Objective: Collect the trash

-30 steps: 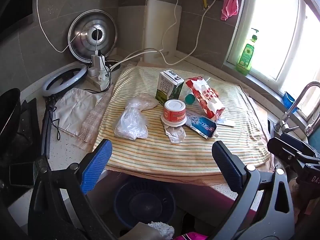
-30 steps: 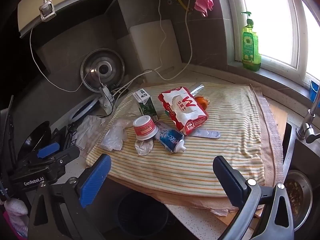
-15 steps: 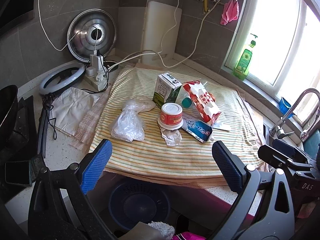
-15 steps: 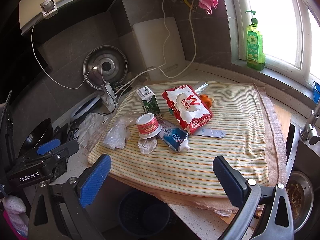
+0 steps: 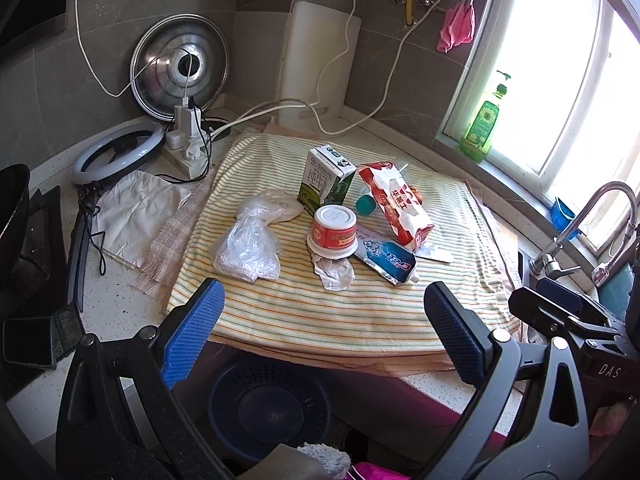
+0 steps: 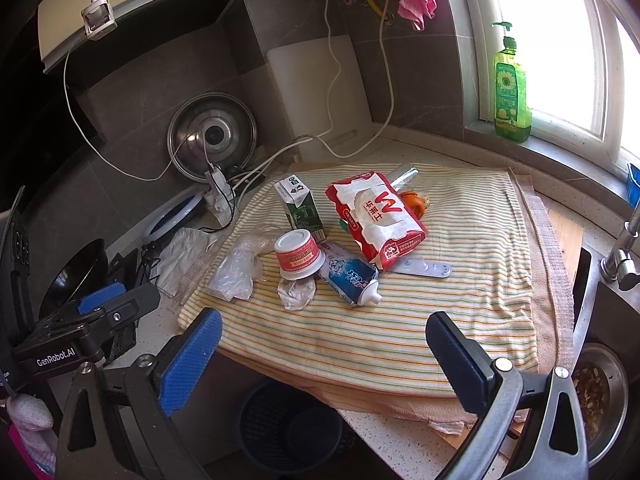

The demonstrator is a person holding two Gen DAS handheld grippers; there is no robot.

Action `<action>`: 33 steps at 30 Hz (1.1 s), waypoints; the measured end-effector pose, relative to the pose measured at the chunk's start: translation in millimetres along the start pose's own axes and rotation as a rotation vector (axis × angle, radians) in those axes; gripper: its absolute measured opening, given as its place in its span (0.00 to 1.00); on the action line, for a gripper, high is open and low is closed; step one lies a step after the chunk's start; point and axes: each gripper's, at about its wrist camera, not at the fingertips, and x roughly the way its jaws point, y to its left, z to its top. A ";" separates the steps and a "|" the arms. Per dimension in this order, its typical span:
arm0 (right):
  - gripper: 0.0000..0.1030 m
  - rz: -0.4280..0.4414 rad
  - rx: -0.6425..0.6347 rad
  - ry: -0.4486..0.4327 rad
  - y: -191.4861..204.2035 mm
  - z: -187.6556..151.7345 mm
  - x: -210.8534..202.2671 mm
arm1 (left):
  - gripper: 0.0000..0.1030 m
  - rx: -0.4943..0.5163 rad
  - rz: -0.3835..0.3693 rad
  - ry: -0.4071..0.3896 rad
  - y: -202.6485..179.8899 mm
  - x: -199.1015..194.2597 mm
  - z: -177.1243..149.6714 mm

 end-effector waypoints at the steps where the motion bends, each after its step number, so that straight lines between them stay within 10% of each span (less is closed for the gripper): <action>1: 1.00 0.000 -0.001 0.000 -0.6 -0.2 -0.2 | 0.99 0.000 0.000 0.000 -0.2 0.4 0.2; 33: 1.00 0.018 0.035 0.029 -10.9 -1.2 8.7 | 0.99 0.004 0.011 0.009 0.7 2.0 -2.6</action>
